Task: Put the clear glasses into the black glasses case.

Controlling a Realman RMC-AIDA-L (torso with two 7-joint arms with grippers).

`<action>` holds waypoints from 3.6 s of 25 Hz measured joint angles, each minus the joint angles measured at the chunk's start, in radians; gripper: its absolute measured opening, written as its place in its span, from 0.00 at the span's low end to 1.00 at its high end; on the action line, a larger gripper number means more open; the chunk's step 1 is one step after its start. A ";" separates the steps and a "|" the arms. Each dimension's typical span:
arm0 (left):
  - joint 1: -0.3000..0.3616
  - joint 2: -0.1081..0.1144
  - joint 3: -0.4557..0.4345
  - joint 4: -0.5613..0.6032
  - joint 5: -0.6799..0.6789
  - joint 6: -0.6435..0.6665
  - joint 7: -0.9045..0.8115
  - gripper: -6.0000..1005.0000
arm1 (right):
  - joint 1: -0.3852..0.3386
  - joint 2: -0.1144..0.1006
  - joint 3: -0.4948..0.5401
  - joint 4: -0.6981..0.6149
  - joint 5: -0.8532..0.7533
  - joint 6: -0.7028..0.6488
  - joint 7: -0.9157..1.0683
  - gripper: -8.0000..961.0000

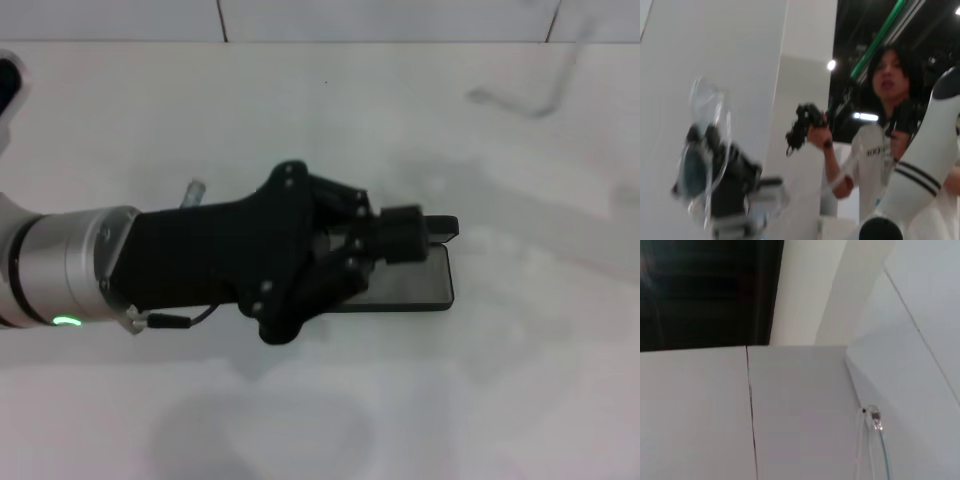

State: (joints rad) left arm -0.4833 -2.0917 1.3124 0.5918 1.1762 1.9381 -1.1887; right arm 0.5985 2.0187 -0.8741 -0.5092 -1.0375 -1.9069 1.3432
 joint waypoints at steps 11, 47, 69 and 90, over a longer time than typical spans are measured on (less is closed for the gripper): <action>0.002 -0.001 0.018 -0.051 -0.127 0.000 0.030 0.06 | 0.077 0.006 -0.188 0.080 0.004 0.134 -0.105 0.20; -0.001 0.000 0.003 -0.146 -0.183 -0.002 0.039 0.06 | 0.060 0.002 -0.334 0.022 0.007 0.228 -0.109 0.21; -0.032 0.002 0.109 -0.221 -0.405 -0.106 0.019 0.06 | 0.111 0.003 -0.475 0.018 -0.018 0.276 -0.116 0.22; -0.026 0.003 0.119 -0.245 -0.395 -0.110 0.024 0.06 | 0.095 0.003 -0.477 0.023 -0.009 0.307 -0.123 0.23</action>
State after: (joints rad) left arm -0.5090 -2.0891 1.4312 0.3466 0.7807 1.8285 -1.1651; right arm 0.6933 2.0216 -1.3513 -0.4863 -1.0462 -1.5995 1.2200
